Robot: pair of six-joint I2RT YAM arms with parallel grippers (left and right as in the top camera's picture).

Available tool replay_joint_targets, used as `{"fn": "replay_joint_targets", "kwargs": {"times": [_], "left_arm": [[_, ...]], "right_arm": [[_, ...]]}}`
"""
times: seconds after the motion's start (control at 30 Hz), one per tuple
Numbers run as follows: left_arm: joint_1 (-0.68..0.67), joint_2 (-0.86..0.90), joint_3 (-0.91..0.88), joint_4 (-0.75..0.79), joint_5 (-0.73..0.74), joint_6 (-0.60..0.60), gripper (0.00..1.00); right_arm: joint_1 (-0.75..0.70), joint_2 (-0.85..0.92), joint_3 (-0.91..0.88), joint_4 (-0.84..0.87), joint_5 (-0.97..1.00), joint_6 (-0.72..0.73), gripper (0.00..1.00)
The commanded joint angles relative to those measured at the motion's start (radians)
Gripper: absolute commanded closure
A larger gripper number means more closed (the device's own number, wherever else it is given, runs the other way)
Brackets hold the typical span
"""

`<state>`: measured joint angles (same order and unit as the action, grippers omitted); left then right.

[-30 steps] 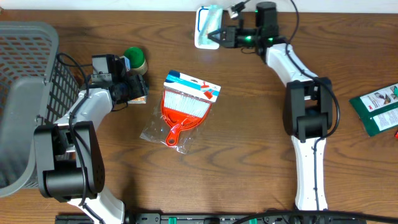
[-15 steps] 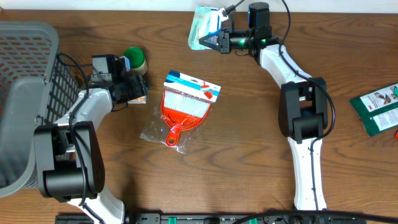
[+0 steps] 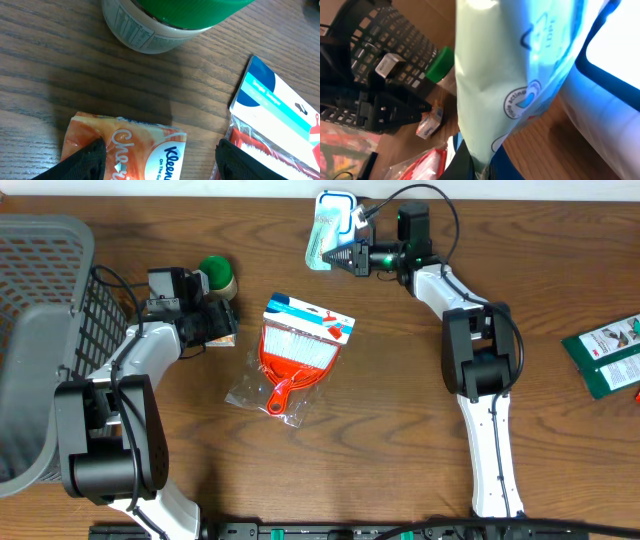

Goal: Scan the item barcode
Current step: 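Hold the wipes pack against the scanner face with the right gripper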

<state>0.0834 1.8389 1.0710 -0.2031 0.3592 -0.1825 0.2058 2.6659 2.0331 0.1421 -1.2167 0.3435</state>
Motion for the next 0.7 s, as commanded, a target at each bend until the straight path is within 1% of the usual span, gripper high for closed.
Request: {"fn": "replay_joint_targets", "kwargs": {"times": [0.0, 0.37, 0.67], "left_arm": [[0.005, 0.04, -0.021, -0.013, -0.039, 0.006, 0.29], [0.005, 0.053, -0.021, -0.013, -0.04, 0.006, 0.29], [0.005, 0.053, -0.021, -0.013, -0.04, 0.006, 0.29]], "right_arm": [[-0.026, -0.014, 0.013, 0.024, -0.029, 0.034, 0.99], [-0.081, -0.014, 0.013, 0.034, -0.031, 0.057, 0.99], [-0.074, -0.014, 0.013, 0.053, -0.071, 0.06, 0.99]]}}
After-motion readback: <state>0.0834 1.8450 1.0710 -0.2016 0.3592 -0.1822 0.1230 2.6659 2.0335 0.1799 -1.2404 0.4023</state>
